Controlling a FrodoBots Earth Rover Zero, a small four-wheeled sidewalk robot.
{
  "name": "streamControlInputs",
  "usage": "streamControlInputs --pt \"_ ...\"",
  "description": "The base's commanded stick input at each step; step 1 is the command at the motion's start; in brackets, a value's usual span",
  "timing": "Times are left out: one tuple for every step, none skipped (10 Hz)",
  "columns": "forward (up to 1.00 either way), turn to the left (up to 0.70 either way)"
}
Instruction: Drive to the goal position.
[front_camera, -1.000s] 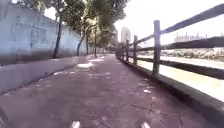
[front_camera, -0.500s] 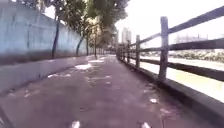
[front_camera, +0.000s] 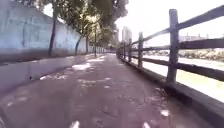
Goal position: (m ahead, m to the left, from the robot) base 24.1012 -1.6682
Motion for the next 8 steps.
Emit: streamControlInputs --pt "0.70 0.00" --pt "0.70 0.00" --pt "0.70 0.00" --pt "0.70 0.00" --pt "0.70 0.00" --pt "0.70 0.00" --pt "0.70 0.00" --pt "0.70 0.00"
